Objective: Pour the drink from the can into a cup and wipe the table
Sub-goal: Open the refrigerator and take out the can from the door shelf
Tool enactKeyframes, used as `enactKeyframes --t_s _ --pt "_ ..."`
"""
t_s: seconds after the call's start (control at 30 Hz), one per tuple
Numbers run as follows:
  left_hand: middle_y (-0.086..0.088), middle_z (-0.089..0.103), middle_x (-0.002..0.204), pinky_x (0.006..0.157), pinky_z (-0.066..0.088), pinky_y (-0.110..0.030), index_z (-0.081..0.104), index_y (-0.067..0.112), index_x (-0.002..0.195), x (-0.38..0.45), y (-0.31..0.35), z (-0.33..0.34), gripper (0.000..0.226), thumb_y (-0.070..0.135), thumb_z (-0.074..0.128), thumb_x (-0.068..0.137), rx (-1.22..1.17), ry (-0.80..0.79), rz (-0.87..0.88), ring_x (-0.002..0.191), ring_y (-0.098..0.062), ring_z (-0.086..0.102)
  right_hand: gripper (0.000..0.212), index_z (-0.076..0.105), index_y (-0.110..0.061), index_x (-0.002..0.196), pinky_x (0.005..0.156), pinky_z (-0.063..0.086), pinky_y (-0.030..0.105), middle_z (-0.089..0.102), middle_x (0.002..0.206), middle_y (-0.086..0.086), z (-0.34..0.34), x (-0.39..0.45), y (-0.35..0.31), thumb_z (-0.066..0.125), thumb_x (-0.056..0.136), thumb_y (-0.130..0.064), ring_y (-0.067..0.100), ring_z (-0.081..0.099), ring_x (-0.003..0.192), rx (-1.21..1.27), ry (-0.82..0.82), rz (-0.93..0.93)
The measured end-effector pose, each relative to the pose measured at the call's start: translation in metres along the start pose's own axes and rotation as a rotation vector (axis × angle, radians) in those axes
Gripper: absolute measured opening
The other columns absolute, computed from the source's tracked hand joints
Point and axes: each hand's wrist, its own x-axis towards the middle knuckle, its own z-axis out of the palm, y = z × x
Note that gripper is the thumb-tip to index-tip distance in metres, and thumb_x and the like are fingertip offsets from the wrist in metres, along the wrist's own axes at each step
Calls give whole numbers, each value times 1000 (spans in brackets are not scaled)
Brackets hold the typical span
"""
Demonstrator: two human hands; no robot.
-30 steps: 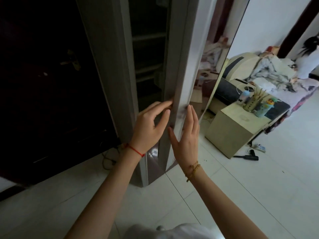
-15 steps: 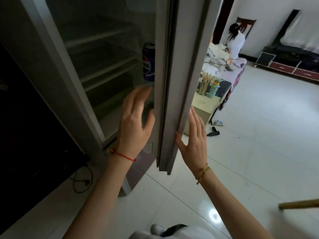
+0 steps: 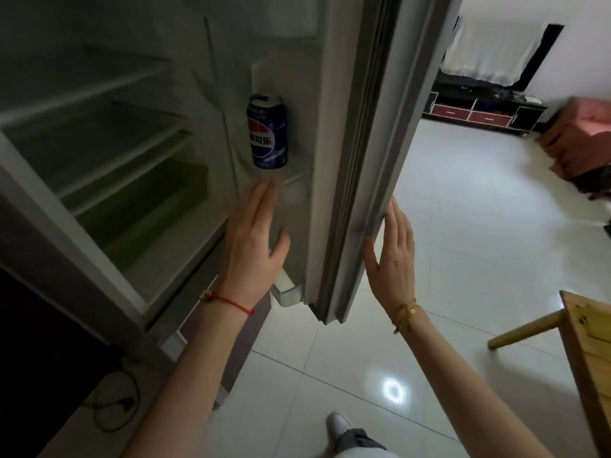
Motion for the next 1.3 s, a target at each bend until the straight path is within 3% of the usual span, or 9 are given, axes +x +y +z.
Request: enactKeyframes --t_s 0.1,0.33,0.47,0.6,0.73,0.8,1.0,1.17,1.3 --pt "-10 33 156 113 34 -53 34 10 149 9 5 15 62 22 53 92 -24 -20 48 147 -24 26 56 23 -7 152 119 26 46 24 160 6 -3 11 21 45 101 -16 22 22 148 -41 18 34" --pt "-9 31 158 118 26 -50 31 10 151 35 21 54 63 16 58 94 -76 -65 95 149 -21 22 53 17 -9 153 123 16 42 17 162 5 -6 43 75 37 104 -18 22 13 150 -143 -11 95" --pt "-5 28 159 123 12 -46 29 12 152 54 33 77 64 17 57 95 -52 -87 111 150 -17 18 55 16 -8 153 123 16 42 17 162 8 -6 66 107 37 102 -12 21 12 150 -193 -25 91" --pt "-5 28 159 122 13 -48 30 12 151 77 46 102 64 18 57 94 -27 -80 116 150 -18 18 56 19 -4 152 123 16 42 20 160 11 -6 91 141 39 100 -9 24 15 149 -216 -28 81" --pt "-4 30 159 122 2 -37 33 13 150 99 53 129 62 17 56 94 0 -53 111 150 -18 17 55 24 2 149 122 19 44 26 157 17 0 117 172 43 97 0 27 20 148 -208 -21 25" --pt "-3 31 158 122 2 -38 33 14 150 111 57 143 61 17 56 93 15 -50 105 149 -17 19 57 24 3 149 120 22 46 27 157 19 4 131 190 44 96 3 29 21 147 -192 -26 8" --pt "2 26 160 119 17 -56 26 20 154 145 69 181 65 19 54 95 63 -89 85 150 -15 13 63 20 -4 152 120 24 41 26 158 14 20 179 237 46 95 0 27 23 146 -114 -67 54" --pt "3 23 161 121 10 -56 23 20 154 172 79 210 66 20 53 95 107 -77 61 151 -14 9 59 17 -10 153 120 24 44 24 159 11 28 217 263 41 99 -8 29 24 146 -17 -159 126" --pt "2 20 162 122 4 -52 22 20 155 192 85 231 66 22 52 96 137 -74 43 151 -14 8 51 22 -29 151 116 32 48 32 156 -3 40 248 287 35 103 -22 23 33 141 161 -255 169"
